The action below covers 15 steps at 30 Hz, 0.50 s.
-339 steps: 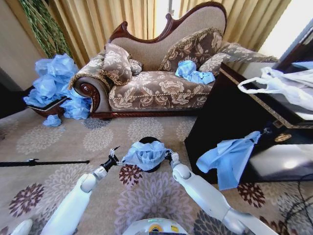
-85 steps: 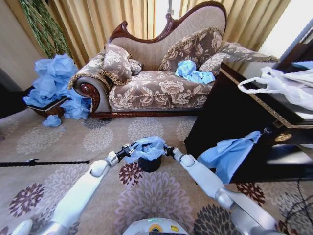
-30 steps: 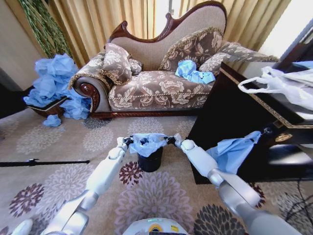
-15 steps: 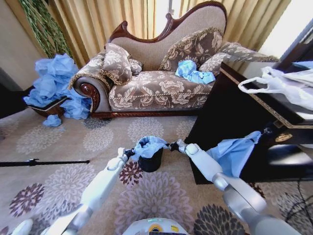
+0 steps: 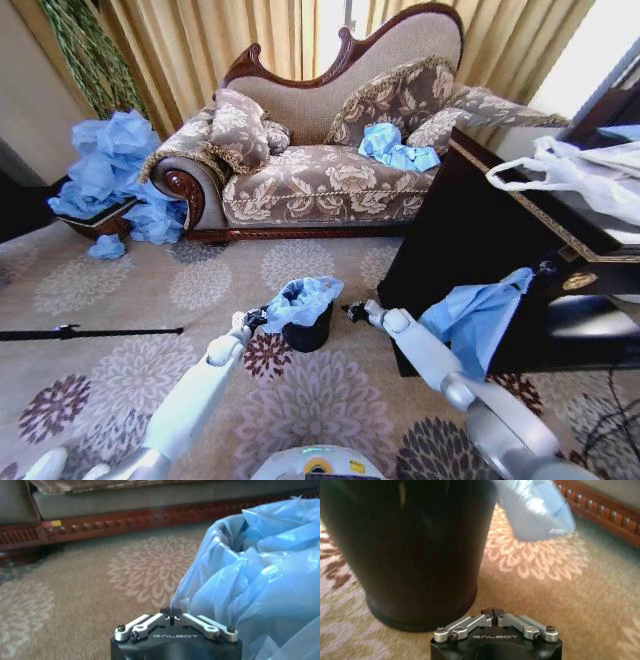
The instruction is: Place a garbage bag over the trash bin.
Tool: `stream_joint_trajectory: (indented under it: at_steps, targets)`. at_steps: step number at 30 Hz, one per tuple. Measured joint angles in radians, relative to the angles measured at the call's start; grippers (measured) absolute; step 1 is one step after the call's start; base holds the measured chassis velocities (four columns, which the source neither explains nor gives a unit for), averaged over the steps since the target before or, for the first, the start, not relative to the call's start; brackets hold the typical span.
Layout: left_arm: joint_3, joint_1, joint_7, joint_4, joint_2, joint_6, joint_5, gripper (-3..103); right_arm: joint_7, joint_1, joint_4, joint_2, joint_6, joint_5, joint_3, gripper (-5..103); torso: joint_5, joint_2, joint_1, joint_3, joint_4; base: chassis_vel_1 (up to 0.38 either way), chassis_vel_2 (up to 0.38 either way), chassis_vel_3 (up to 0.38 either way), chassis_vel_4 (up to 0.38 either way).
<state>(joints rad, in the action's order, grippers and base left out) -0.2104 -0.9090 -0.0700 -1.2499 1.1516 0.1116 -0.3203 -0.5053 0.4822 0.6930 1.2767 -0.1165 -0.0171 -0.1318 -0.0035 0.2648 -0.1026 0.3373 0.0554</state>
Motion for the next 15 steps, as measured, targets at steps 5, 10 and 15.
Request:
stream_joint_trajectory:
  at_steps: [5,10,15]
  targets:
    - [-0.001,0.001,-0.003,0.009,0.003,-0.018,-0.002,0,0.028,0.024,0.017,-0.003,-0.003,0.004,0.020,0,0.0000,0.000,0.000,0.000,-0.0002,0.000,0.000,0.000,0.000]
    - [-0.024,-0.015,-0.001,-0.041,-0.007,-0.045,-0.034,0,0.151,0.063,0.099,-0.038,-0.005,0.066,0.051,0,0.0001,0.000,0.000,0.000,-0.0001,0.000,0.000,0.000,0.000]
    - [-0.040,-0.086,0.005,-0.115,-0.019,-0.051,-0.017,0,0.273,0.122,0.197,-0.083,0.039,0.200,0.063,0,0.0001,0.000,0.000,0.000,-0.0002,0.000,0.000,0.000,0.000]
